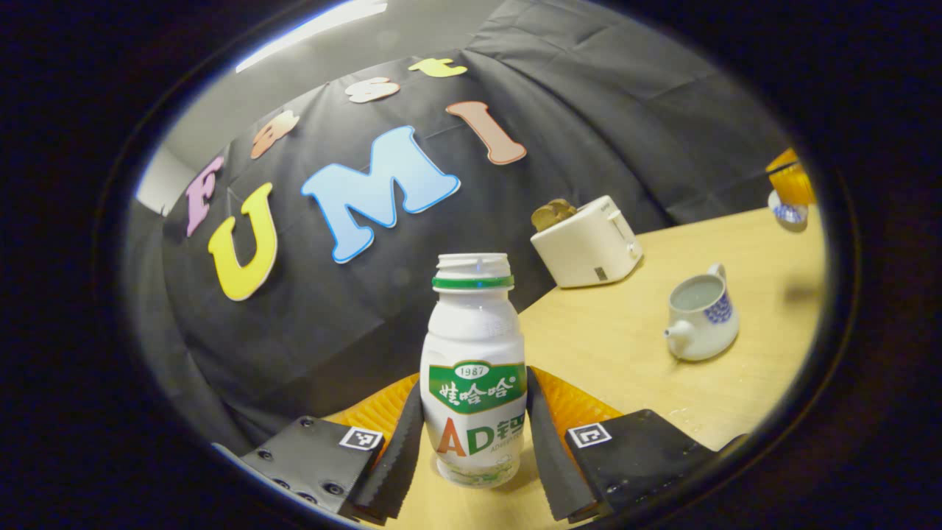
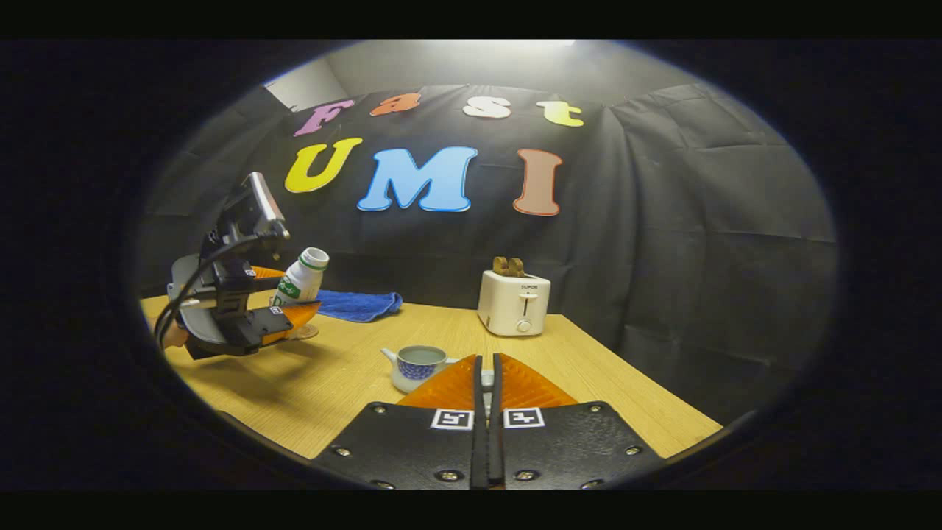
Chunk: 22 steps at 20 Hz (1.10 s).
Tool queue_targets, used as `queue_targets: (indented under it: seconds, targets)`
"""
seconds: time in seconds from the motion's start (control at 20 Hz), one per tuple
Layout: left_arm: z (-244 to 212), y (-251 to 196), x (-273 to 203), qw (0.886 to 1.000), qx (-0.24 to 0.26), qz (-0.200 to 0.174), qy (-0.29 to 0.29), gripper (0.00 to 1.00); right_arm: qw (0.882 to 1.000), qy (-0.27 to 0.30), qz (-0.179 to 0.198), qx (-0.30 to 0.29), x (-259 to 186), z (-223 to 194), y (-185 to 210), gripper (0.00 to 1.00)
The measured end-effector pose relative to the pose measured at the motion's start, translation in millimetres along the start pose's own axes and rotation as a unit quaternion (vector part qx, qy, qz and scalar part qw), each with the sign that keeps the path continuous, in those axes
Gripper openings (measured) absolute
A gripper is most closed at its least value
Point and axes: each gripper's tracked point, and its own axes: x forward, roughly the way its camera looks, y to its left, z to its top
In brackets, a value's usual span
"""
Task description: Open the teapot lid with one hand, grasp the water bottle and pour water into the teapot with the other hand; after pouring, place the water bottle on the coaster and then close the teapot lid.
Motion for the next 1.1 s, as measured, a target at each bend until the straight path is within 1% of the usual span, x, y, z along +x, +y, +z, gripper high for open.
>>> queue_targets:
  seconds: [0.05, 0.15, 0.2, 0.35, 0.55, 0.6, 0.65, 0.7, 0.85, 0.9, 0.95, 1.0, 1.05, 1.1]
  targets:
    - [0.3, -2.2, 1.7, 1.000, 0.015, 0.000, 0.003, 0.81, 1.000, -0.001, -0.001, -0.003, -1.1, -1.0, -4.0, 0.00]
    - [0.7, -9.9, 5.3, 0.999, 0.038, -0.007, 0.008, 0.82, 1.000, 0.000, -0.004, -0.006, -0.5, -4.5, -12.6, 0.01]
    - [2.4, -15.6, 6.6, 0.999, 0.046, -0.013, 0.009, 0.71, 1.000, 0.002, -0.005, -0.003, -0.7, -6.1, -15.1, 0.00]
    - [8.3, -36.0, 9.5, 0.997, 0.065, -0.035, 0.009, 0.71, 1.000, 0.006, -0.009, 0.005, -0.4, -10.4, -25.4, 0.01]
    - [16.7, -57.1, 12.4, 0.992, 0.117, -0.043, 0.009, 0.77, 1.000, 0.002, -0.017, 0.013, -2.7, -10.3, -36.0, 0.01]
    - [18.4, -61.1, 12.6, 0.991, 0.130, -0.044, 0.009, 0.76, 1.000, 0.000, -0.021, 0.014, -2.6, -9.4, -38.2, 0.00]
    - [20.3, -65.0, 11.5, 0.989, 0.140, -0.045, 0.008, 0.82, 1.000, -0.001, -0.022, 0.015, -2.3, -10.5, -39.7, 0.00]
    - [22.4, -67.3, 10.8, 0.988, 0.148, -0.047, 0.008, 0.76, 1.000, -0.001, -0.022, 0.016, -3.1, -10.9, -40.6, 0.01]
    - [20.0, -71.2, 13.7, 0.983, 0.174, -0.051, 0.013, 0.77, 0.999, 0.000, -0.027, 0.018, -4.1, -12.4, -46.6, 0.01]
    - [19.8, -73.8, 13.8, 0.982, 0.183, -0.052, 0.015, 0.82, 0.999, 0.000, -0.030, 0.019, -4.9, -11.7, -50.3, 0.01]
    - [18.3, -75.8, 13.7, 0.980, 0.193, -0.054, 0.017, 0.77, 0.999, 0.001, -0.033, 0.021, -4.7, -13.5, -53.5, 0.01]
    - [18.4, -78.7, 13.9, 0.977, 0.204, -0.056, 0.018, 0.82, 0.999, 0.003, -0.035, 0.024, -4.5, -15.2, -55.6, 0.01]
    - [17.7, -81.0, 13.1, 0.975, 0.213, -0.056, 0.019, 0.82, 0.999, 0.004, -0.036, 0.027, -4.7, -16.4, -57.0, 0.01]
    - [16.9, -85.4, 14.0, 0.973, 0.222, -0.060, 0.023, 0.77, 0.999, 0.005, -0.036, 0.031, -4.8, -17.6, -58.3, 0.00]
